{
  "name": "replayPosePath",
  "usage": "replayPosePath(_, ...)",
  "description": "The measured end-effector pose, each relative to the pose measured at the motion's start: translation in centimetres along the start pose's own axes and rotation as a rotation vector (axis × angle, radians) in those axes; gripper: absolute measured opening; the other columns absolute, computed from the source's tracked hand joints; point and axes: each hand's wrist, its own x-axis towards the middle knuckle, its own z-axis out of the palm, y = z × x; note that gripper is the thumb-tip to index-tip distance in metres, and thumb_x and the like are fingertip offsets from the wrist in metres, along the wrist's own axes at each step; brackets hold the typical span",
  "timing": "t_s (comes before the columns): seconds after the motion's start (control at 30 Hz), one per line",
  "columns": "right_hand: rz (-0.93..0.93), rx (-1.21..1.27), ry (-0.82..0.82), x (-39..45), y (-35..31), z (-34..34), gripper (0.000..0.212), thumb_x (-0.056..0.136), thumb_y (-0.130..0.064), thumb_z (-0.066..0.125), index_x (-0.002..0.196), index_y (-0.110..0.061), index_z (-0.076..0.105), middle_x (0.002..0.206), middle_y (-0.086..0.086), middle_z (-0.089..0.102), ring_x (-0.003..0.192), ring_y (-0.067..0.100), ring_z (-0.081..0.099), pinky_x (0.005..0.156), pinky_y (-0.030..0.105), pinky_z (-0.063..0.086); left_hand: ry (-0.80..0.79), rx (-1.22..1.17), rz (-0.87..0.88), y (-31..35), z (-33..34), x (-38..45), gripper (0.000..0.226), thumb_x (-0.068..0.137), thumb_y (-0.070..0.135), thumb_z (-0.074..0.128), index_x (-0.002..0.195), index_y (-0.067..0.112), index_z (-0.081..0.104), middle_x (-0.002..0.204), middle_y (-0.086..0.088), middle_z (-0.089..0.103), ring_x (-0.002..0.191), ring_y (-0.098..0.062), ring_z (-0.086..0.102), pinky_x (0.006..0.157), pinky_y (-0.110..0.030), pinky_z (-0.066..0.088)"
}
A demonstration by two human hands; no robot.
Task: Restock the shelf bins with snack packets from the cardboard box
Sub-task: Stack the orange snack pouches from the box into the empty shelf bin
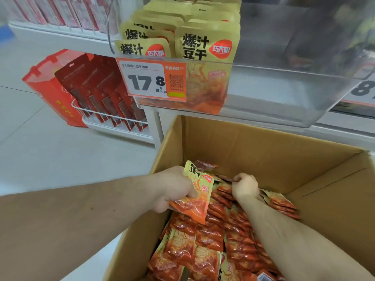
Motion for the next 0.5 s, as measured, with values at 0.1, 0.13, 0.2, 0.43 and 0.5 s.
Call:
replayPosePath(0.1,-0.138,0.073,0.067,-1.6,-0.4,-1.3,0.007,0.094,-0.01,0.052,0.09,-0.015,0.054,0.103,0.01,0.061,0.087,0.029,0.055,0.072,0.031,0.04,-0.057,-0.099,-0.013,-0.1,-0.3,0.2,0.03,0.092,-0.005,0.053,0.118,0.01,0.058,0.11,-0.017,0.071,0.095,-0.031,0.071,0.073,-0.039,0.059)
replayPosePath(0.13,-0.195,0.112,0.073,-2.7,-0.6,-2.3,0.009,0.095,-0.012,0.052,0.089,-0.016,0.048,0.099,0.01,0.063,0.089,0.032,0.058,0.073,0.033,0.044,-0.057,-0.112,-0.015,0.0,-0.4,0.0,0.031,0.093,-0.005,0.051,0.12,0.009,0.056,0.111,-0.018,0.069,0.096,-0.032,0.07,0.071,-0.039,0.059)
replayPosePath(0.2,-0.316,0.172,0.057,-5.2,-0.8,-4.8,0.014,0.097,-0.013,0.052,0.089,-0.019,0.042,0.11,0.009,0.068,0.101,0.036,0.063,0.084,0.038,0.051,-0.059,-0.176,-0.021,0.7,-0.3,-0.4,0.033,0.094,-0.006,0.047,0.124,0.007,0.052,0.112,-0.02,0.067,0.094,-0.033,0.069,0.065,-0.039,0.059)
replayPosePath(0.43,-0.698,0.253,0.102,-15.2,-2.5,-14.0,0.037,0.094,-0.004,0.056,0.088,-0.034,0.035,0.142,-0.014,0.046,0.137,0.012,0.04,0.105,0.026,0.039,-0.11,-0.263,-0.011,2.2,0.1,-4.0,0.038,0.093,-0.003,0.046,0.13,0.005,0.051,0.111,-0.023,0.067,0.091,-0.036,0.07,0.065,-0.046,0.061)
replayPosePath(0.5,-0.865,0.158,0.176,-17.3,-3.3,-15.7,0.04,0.085,0.005,0.063,0.098,-0.027,0.043,0.135,-0.01,0.055,0.138,0.012,0.036,0.114,0.033,0.031,-0.114,-0.347,0.058,2.9,0.0,-5.8,0.035,0.096,0.004,0.041,0.127,0.005,0.055,0.107,-0.021,0.071,0.086,-0.034,0.071,0.072,-0.05,0.061)
